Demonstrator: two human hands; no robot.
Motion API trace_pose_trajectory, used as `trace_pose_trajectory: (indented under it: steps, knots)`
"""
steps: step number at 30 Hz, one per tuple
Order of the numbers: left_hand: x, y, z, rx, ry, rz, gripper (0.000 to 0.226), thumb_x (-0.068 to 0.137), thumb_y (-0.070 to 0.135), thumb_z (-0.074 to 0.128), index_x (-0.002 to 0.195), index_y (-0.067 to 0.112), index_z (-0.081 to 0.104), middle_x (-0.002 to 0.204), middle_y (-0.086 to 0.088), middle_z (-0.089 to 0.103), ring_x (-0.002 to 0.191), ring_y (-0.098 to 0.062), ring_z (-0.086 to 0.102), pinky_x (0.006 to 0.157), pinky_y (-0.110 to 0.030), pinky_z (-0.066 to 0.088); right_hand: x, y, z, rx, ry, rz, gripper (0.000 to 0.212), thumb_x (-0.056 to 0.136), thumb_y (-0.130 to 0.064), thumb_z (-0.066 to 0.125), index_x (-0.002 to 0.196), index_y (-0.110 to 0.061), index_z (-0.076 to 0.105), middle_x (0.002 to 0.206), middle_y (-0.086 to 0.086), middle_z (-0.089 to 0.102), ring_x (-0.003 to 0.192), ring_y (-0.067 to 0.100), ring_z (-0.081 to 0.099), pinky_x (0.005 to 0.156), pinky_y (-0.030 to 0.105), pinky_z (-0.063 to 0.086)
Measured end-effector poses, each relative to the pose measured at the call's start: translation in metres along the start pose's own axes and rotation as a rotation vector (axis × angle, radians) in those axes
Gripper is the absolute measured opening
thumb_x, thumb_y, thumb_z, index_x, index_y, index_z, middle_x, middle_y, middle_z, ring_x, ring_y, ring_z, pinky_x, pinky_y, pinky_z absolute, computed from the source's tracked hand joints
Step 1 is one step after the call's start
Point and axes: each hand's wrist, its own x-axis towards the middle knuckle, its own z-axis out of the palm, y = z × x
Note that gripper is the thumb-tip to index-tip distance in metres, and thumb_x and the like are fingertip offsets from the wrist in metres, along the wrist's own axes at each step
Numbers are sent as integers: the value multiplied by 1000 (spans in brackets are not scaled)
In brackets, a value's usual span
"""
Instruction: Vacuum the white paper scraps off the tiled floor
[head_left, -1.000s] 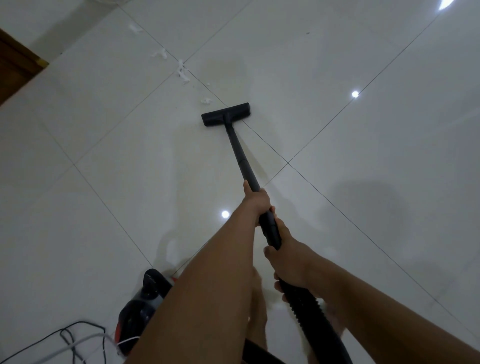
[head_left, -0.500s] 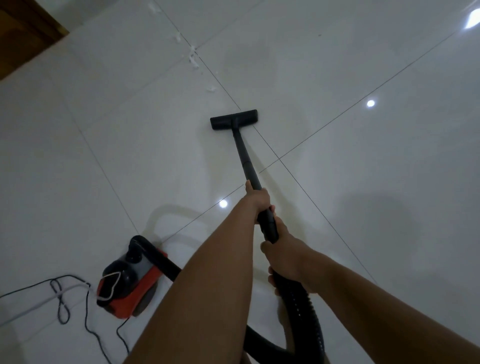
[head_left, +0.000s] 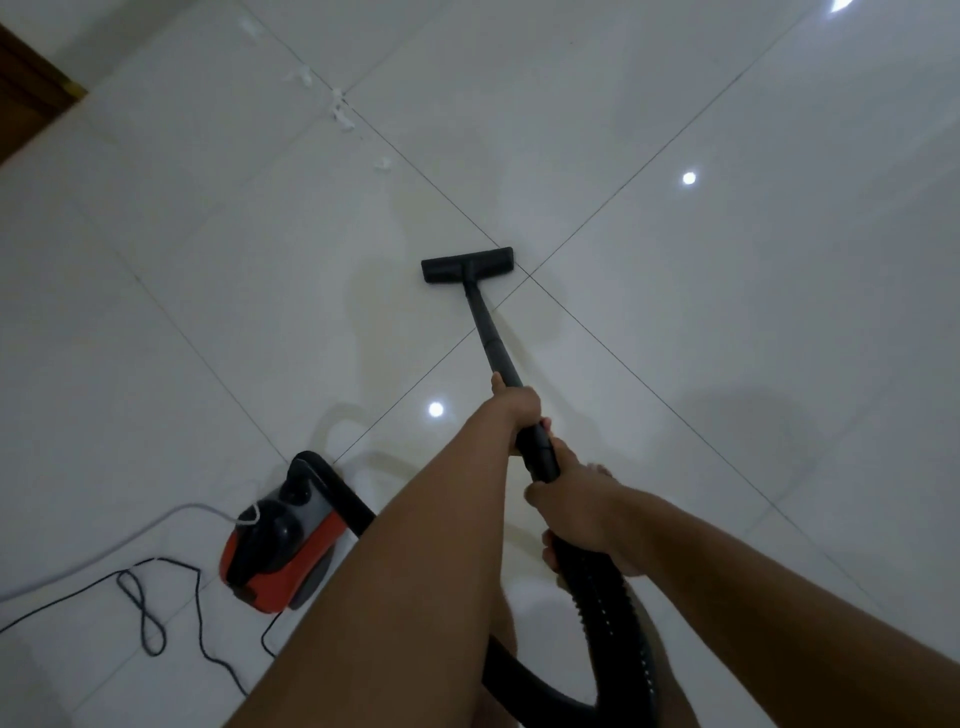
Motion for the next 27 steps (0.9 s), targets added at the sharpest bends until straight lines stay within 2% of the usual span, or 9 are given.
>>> trace_pose_trajectory:
  steps: [1,3,8,13,15,18,20,24,27]
  knots:
    - [-5,-8,-3,7,-4,2,70,110,24,35,160,48,-7,82,-11,57,64,-13,55,59,-28,53,-6,3,7,-27,5,0,76,102,-17,45,160,-41,3,98,17,58,85,30,60,95,50,59]
    - [-13,-23,-7,19,-3,0,69,110,21,36,160,47,-5,83,-12,58,65,-13,55,63,-29,54,-15,9,18,-42,-1,5,75,102,-15,44,161,-39,3,105,18,55,92,31,58,102,53,54]
    - [-25,-38,-14,10,-13,-11,68,109,19,37,161,44,1,82,-12,58,63,-14,55,59,-27,53,-30,12,32,-40,-10,5,75,104,-13,43,163,-35,2,111,17,50,101,31,55,107,50,50]
    - [-18,-27,-22,-13,-26,-16,71,108,17,36,160,47,-3,80,-11,57,63,-13,55,61,-28,53,-26,-1,30,1,-18,-14,73,105,-10,41,162,-38,6,110,16,49,96,29,53,105,48,50]
    - [-10,-16,-26,-25,-17,-5,71,108,18,36,160,48,-3,81,-10,57,63,-13,55,60,-28,52,-19,-11,26,-2,-19,-25,73,105,-10,41,162,-38,6,105,17,51,89,29,54,99,47,53]
    - [4,6,-30,-58,1,4,70,108,19,37,160,48,-1,83,-11,57,64,-13,55,58,-27,53,-1,-27,15,71,-37,-10,73,105,-8,40,161,-41,6,88,16,52,65,22,53,63,36,55]
    - [11,23,-32,-76,13,4,72,108,18,37,159,50,-3,81,-11,57,62,-13,55,57,-28,53,10,-39,5,93,-42,0,73,106,-9,42,160,-45,8,82,15,51,59,19,52,49,31,51]
    - [25,58,-32,-82,36,5,71,108,22,37,159,49,-3,77,-10,59,60,-13,56,56,-29,54,27,-64,-22,62,-48,-1,70,107,-12,43,159,-44,10,86,16,54,61,20,54,53,33,52]
    - [36,87,-28,-112,49,8,70,108,20,38,160,47,-1,77,-10,59,60,-12,56,54,-29,54,39,-86,-46,40,-47,-7,71,106,-11,43,159,-46,10,83,15,53,59,20,54,48,32,51]
